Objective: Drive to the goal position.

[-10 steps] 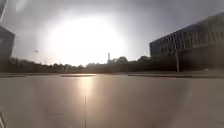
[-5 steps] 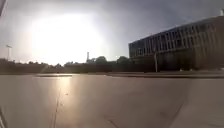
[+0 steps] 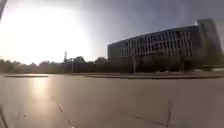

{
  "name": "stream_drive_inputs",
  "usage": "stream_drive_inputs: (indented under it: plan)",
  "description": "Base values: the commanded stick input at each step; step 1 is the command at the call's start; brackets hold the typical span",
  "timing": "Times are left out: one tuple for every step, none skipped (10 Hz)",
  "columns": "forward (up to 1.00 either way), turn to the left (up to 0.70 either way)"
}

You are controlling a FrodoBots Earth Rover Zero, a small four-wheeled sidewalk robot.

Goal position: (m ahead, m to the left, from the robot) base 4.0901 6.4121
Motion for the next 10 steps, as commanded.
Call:
stream_drive_inputs:
  plan:
    - [0.7, 0.27]
    - [0.7, 0.0]
    - [0.7, 0.0]
    - [0.7, 0.0]
    - [0.7, 0.0]
    - [0.7, 0.0]
    - [0.7, 0.0]
    - [0.7, 0.0]
    - [0.7, 0.0]
    - [0.7, 0.0]
